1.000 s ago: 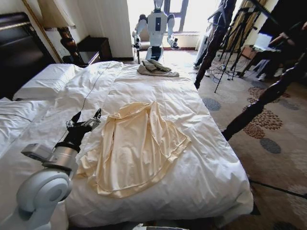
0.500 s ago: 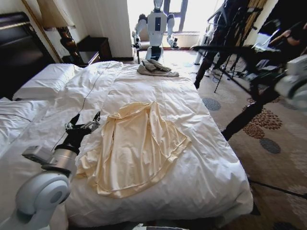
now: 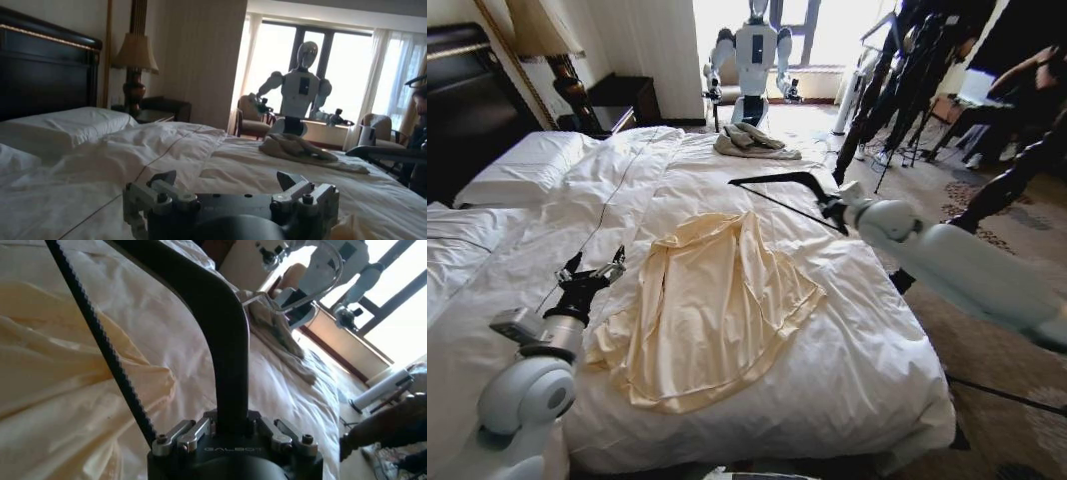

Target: Pick up the clothes from the bed and hang them on the clothes hanger.

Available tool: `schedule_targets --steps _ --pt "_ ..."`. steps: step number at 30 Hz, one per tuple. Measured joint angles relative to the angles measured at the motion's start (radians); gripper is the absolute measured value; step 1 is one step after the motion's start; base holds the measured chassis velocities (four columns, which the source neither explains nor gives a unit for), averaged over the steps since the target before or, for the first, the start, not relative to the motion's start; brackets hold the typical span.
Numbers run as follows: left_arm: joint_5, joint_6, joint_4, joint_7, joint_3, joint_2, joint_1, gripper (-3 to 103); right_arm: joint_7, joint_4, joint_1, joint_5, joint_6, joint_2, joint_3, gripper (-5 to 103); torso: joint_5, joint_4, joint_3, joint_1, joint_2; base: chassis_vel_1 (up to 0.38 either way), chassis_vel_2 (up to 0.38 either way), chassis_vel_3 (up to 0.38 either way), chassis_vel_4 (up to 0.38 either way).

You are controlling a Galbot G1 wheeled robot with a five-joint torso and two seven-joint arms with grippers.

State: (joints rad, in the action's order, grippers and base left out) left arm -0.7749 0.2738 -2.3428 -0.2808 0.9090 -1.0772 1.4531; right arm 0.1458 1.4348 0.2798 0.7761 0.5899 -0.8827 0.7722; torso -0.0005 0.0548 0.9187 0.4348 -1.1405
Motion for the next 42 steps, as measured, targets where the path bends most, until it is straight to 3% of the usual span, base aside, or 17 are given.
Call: schedule_targets --steps 1,2,7,9,11,14,22,26,29,33,42 --pt "0.0 -0.001 0.01 0.001 0.0 0.0 -0.006 100 -0.011 -0.052 0.012 -0.011 -0.007 -0.064 0.02 18 0.0 -0.0003 0.0 0.0 0.0 0.0 0.0 0.0 0.0" --pt "0.0 -0.001 0.01 0.001 0.0 0.0 -0.006 100 -0.011 -0.052 0.012 -0.011 -0.007 -0.064 0.02 18 0.0 -0.0003 0.0 0.0 0.0 0.0 0.0 0.0 0.0" --pt "0.0 -0.013 0.064 0.003 0.012 0.004 -0.026 100 -0.064 -0.29 0.029 -0.055 -0.034 -0.332 0.08 18 -0.0009 -0.0006 0.0 0.0 0.0 0.0 0.0 0.0 0.0" --pt "0.0 -0.015 0.068 0.004 0.013 0.004 -0.027 100 -0.068 -0.313 0.027 -0.062 -0.036 -0.354 0.08 18 -0.0007 -0.0005 0.0 0.0 0.0 0.0 0.0 0.0 0.0" --pt "0.0 -0.022 0.081 0.008 0.02 0.003 -0.024 100 -0.092 -0.421 0.01 -0.1 -0.052 -0.459 0.08 18 -0.0005 -0.0006 0.0 0.0 0.0 0.0 0.0 0.0 0.0" --pt "-0.001 -0.026 0.088 0.01 0.024 0.001 -0.023 100 -0.126 -0.473 0.003 -0.126 -0.054 -0.506 0.092 18 -0.0007 -0.0008 0.0 0.0 0.0 0.0 0.0 0.0 0.0" --pt "-0.002 -0.029 0.103 0.013 0.022 -0.002 -0.032 100 -0.175 -0.485 -0.012 -0.172 -0.062 -0.51 0.126 18 0.0 -0.0002 0.0 0.0 0.0 0.0 0.0 0.0 0.0" --pt "-0.002 -0.029 0.111 0.017 0.013 -0.003 -0.041 100 -0.202 -0.398 -0.007 -0.188 -0.032 -0.451 0.133 18 0.0001 -0.0004 0.0 0.0 0.0 0.0 0.0 0.0 0.0" --pt "0.002 -0.027 0.118 0.023 0.003 -0.011 -0.047 100 -0.265 -0.318 0.011 -0.2 -0.007 -0.38 0.157 18 0.0003 -0.0001 0.0 0.0 0.0 0.0 0.0 0.0 0.0" --pt "0.007 -0.027 0.125 0.032 0.001 -0.015 -0.048 100 -0.33 -0.304 0.019 -0.226 0.004 -0.351 0.171 18 0.0002 0.0 0.0 0.0 0.0 0.0 0.0 0.0 0.0" --pt "0.012 -0.028 0.136 0.036 0.001 -0.011 -0.05 100 -0.353 -0.428 0.008 -0.255 -0.004 -0.437 0.176 18 0.0 -0.0009 0.0 0.0 0.0 0.0 0.0 0.0 0.0"
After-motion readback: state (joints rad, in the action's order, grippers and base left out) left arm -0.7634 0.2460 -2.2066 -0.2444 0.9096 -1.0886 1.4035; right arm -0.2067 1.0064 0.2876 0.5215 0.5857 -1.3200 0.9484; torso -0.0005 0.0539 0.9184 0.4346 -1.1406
